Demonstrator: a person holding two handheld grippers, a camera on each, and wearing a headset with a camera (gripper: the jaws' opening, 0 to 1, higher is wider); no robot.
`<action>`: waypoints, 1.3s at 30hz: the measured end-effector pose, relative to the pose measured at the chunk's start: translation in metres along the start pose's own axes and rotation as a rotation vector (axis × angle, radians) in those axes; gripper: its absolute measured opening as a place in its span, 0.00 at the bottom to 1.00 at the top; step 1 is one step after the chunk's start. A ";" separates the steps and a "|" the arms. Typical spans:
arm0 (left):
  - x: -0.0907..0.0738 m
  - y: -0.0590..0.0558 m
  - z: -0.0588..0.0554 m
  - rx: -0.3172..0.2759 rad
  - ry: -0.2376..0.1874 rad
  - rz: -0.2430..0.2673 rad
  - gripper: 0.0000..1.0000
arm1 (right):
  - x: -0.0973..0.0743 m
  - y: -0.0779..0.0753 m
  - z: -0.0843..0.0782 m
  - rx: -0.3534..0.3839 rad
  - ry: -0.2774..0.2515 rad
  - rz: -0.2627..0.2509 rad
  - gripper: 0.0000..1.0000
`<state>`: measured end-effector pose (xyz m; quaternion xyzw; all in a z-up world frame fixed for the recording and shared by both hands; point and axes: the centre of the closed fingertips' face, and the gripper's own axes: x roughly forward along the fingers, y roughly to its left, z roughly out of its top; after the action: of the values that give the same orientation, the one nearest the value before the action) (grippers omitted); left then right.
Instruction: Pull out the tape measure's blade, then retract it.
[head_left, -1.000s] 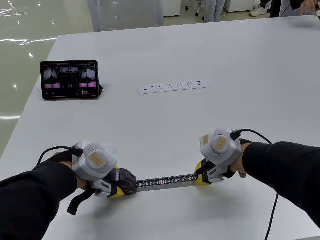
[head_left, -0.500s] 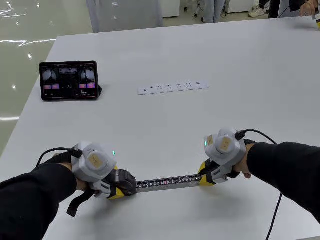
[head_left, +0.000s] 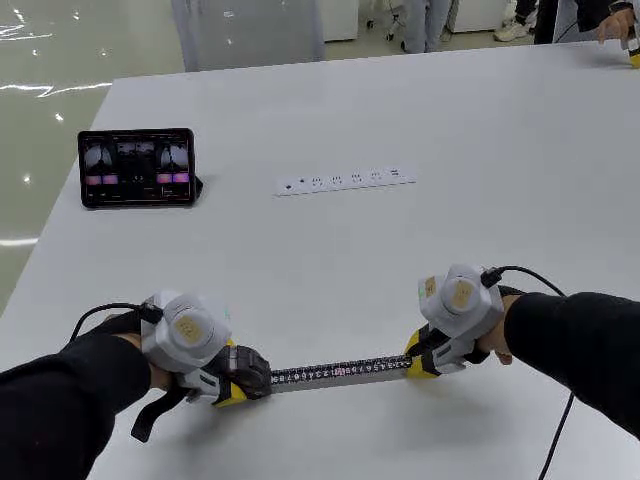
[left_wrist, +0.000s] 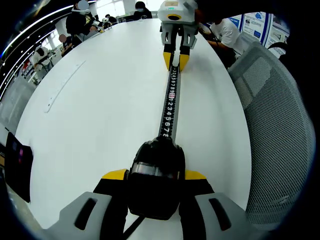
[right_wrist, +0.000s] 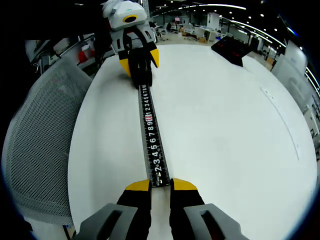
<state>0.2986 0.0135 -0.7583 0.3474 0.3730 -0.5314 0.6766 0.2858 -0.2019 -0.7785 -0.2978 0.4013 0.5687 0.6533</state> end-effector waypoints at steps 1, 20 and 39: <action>0.000 0.000 0.000 0.000 0.000 0.000 0.34 | 0.000 0.000 -0.001 -0.002 0.001 0.000 0.09; 0.000 0.000 0.000 -0.003 0.001 0.003 0.34 | -0.010 -0.001 -0.016 0.016 0.005 -0.009 0.09; 0.000 0.000 0.001 -0.001 0.001 0.003 0.34 | -0.018 -0.004 -0.029 0.031 0.011 -0.012 0.09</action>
<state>0.2989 0.0129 -0.7584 0.3478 0.3729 -0.5303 0.6774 0.2837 -0.2362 -0.7779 -0.2934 0.4118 0.5569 0.6590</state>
